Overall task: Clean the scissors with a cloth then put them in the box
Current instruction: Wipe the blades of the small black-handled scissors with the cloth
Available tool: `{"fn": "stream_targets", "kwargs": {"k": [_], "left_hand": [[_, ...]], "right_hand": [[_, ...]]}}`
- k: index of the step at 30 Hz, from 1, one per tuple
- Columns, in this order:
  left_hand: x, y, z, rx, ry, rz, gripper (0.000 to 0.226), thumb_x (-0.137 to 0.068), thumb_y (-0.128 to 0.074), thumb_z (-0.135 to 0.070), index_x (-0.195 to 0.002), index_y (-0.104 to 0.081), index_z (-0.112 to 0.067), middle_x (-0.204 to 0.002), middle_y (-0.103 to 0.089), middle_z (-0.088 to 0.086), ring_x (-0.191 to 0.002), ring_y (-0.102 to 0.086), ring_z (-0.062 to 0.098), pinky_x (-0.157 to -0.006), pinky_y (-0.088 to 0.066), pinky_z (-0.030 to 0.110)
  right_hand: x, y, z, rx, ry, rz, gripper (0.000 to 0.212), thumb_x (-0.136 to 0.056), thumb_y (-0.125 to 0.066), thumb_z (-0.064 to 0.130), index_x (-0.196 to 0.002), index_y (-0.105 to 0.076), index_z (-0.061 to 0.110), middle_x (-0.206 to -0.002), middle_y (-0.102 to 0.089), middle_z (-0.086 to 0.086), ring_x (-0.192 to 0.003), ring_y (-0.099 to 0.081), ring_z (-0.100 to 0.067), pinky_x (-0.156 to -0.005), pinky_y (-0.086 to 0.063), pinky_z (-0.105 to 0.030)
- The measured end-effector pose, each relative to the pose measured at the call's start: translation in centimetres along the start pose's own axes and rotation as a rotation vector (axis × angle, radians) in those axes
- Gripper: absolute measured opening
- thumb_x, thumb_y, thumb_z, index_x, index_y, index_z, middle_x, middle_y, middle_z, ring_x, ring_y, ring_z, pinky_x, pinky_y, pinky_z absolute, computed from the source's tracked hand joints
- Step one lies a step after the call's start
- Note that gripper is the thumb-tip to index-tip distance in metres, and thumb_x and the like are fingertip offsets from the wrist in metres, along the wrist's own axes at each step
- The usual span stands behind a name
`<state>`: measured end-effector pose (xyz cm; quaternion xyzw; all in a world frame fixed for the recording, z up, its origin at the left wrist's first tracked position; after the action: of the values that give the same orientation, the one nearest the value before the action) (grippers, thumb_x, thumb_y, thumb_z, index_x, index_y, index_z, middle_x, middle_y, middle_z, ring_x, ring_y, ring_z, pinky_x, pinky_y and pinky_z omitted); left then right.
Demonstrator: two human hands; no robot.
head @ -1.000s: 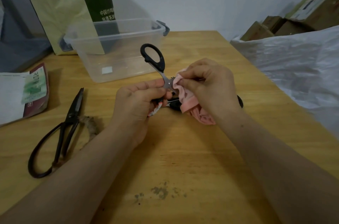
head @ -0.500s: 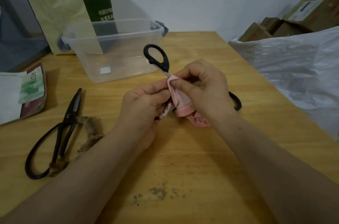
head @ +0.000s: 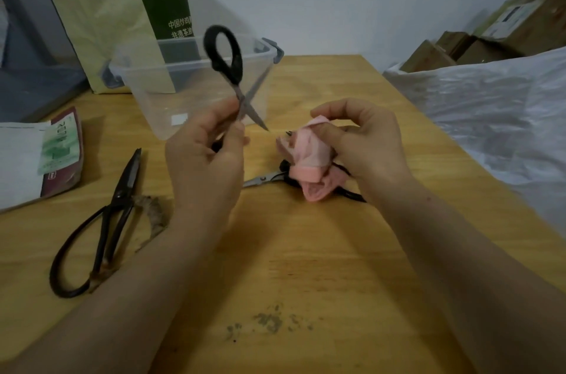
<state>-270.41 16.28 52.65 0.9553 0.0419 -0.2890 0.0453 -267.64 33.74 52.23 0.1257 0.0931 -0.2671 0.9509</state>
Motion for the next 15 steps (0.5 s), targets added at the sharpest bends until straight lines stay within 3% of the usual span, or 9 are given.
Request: {"fn": "stream_targets", "kwargs": {"k": [3,5,7,9,10,13,15], "left_hand": [[-0.6,1.0,0.2,-0.144,-0.266,-0.075,0.030,-0.090,-0.056,-0.003,-0.117,-0.059,-0.015,-0.113,-0.062,0.004,-0.101,-0.061,0.011,-0.086,-0.052,0.020],[-0.5,0.7,0.6,-0.365,-0.410,0.033,0.029,-0.089,-0.054,-0.003,-0.116,-0.062,-0.008,-0.115,-0.059,0.008,-0.104,-0.054,0.008,-0.089,-0.045,0.012],[-0.1,-0.2,1.5,-0.530,-0.521,0.172,0.029,-0.084,-0.055,0.000,-0.111,-0.066,-0.003,-0.114,-0.059,0.013,-0.103,-0.055,0.016,-0.088,-0.042,0.013],[0.1,-0.8,1.9,-0.592,-0.565,0.243,0.031,-0.079,-0.056,0.005,-0.106,-0.069,0.000,-0.111,-0.061,0.016,-0.101,-0.057,0.026,-0.087,-0.039,0.016],[0.1,-0.8,1.8,-0.606,-0.574,0.254,0.032,-0.077,-0.056,0.007,-0.105,-0.069,0.000,-0.110,-0.062,0.017,-0.101,-0.057,0.027,-0.088,-0.037,0.015],[-0.2,-0.8,1.8,-0.616,-0.626,0.260,0.033,-0.075,-0.058,0.007,-0.106,-0.068,0.001,-0.110,-0.062,0.016,-0.102,-0.055,0.027,-0.090,-0.036,0.016],[-0.2,-0.7,1.8,-0.579,-0.559,0.232,0.038,-0.079,-0.061,-0.009,-0.115,-0.064,-0.001,-0.115,-0.060,0.012,-0.106,-0.054,0.022,-0.091,-0.044,0.023]], "right_hand": [[-0.1,0.5,0.0,-0.159,-0.159,0.052,0.022,-0.082,-0.065,-0.007,-0.084,-0.071,0.014,-0.079,-0.072,-0.005,-0.061,-0.069,-0.007,-0.050,-0.051,-0.017],[0.0,0.5,0.0,-0.414,-0.301,0.094,0.016,-0.081,-0.060,-0.010,-0.084,-0.070,0.002,-0.076,-0.072,-0.009,-0.064,-0.071,-0.015,-0.051,-0.053,-0.023],[0.0,0.6,-0.1,-0.630,-0.449,0.167,0.014,-0.081,-0.062,0.007,-0.088,-0.067,-0.003,-0.084,-0.070,-0.015,-0.070,-0.069,-0.024,-0.056,-0.057,-0.032],[0.0,0.6,-0.2,-0.601,-0.539,0.278,0.051,-0.070,-0.068,0.040,-0.098,-0.067,-0.002,-0.090,-0.069,-0.015,-0.077,-0.066,-0.025,-0.068,-0.058,-0.034],[0.1,0.5,-0.3,-0.553,-0.538,0.324,0.062,-0.063,-0.070,0.047,-0.101,-0.067,-0.002,-0.089,-0.070,-0.014,-0.079,-0.066,-0.024,-0.070,-0.058,-0.033],[0.1,-0.2,-0.5,-0.546,-0.484,0.337,0.045,-0.065,-0.072,0.023,-0.097,-0.067,-0.007,-0.089,-0.070,-0.019,-0.078,-0.068,-0.024,-0.073,-0.059,-0.033],[0.1,-0.5,-0.9,-0.549,-0.471,0.283,0.035,-0.069,-0.070,0.011,-0.096,-0.065,-0.012,-0.097,-0.068,-0.026,-0.087,-0.068,-0.032,-0.084,-0.057,-0.040]]}}
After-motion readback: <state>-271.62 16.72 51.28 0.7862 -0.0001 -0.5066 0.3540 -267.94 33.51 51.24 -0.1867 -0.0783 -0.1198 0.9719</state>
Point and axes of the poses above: each hand's wrist, its own x-axis away from the middle knuckle, its own y-axis out of the back of the hand, z = x × y, the point moved 3 cm from there along -x, towards the middle knuckle
